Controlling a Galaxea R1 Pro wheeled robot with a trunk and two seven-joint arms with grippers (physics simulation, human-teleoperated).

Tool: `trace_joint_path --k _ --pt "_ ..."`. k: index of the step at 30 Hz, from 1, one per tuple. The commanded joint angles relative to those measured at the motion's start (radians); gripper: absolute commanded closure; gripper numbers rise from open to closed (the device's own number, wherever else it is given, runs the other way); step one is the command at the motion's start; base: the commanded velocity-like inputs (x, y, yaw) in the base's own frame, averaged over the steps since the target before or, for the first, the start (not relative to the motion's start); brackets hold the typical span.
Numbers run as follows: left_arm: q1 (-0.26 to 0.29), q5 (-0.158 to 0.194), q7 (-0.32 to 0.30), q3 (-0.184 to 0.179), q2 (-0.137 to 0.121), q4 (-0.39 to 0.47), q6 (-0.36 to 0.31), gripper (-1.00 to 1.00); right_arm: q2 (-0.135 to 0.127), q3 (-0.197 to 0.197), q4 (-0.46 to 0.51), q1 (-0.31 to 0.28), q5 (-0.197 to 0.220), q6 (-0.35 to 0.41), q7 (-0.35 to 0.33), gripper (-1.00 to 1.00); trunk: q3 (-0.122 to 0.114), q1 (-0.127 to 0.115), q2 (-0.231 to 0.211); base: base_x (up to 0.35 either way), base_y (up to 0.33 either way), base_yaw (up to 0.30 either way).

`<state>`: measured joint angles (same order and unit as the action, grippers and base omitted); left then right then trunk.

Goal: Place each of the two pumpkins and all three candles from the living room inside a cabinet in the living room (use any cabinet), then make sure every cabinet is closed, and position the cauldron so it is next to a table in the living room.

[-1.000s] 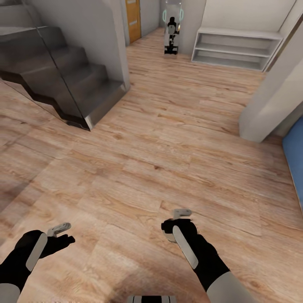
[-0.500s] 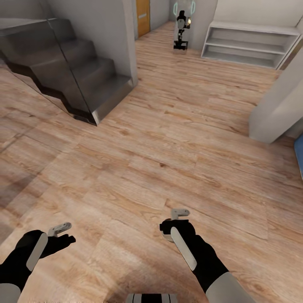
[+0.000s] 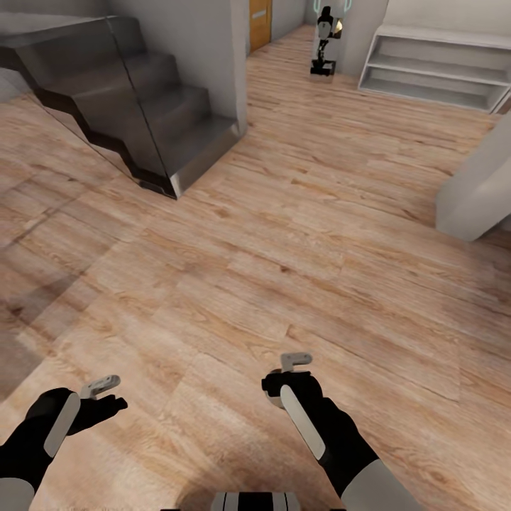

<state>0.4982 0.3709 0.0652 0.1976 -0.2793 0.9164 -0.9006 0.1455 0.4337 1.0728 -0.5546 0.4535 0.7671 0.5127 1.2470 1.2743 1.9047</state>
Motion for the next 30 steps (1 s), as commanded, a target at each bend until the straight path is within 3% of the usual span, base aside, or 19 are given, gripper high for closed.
trace_joint_path --k 1,20,30 --pt "0.0 0.01 0.007 0.001 0.0 0.001 -0.004 -1.0 0.001 0.002 0.001 -0.001 0.01 0.001 0.01 1.0 0.002 0.0 0.0 -0.004 0.0 0.121" --pt "0.0 0.01 0.007 -0.001 0.003 0.001 -0.004 -1.0 0.005 0.004 -0.003 -0.001 0.01 0.001 0.01 1.0 0.032 0.0 0.0 0.02 0.0 0.12" --pt "0.0 0.01 0.007 -0.003 0.004 0.001 -0.004 -1.0 0.005 0.009 -0.003 -0.001 0.009 0.001 0.01 1.0 0.034 0.0 0.0 0.0 0.0 0.016"
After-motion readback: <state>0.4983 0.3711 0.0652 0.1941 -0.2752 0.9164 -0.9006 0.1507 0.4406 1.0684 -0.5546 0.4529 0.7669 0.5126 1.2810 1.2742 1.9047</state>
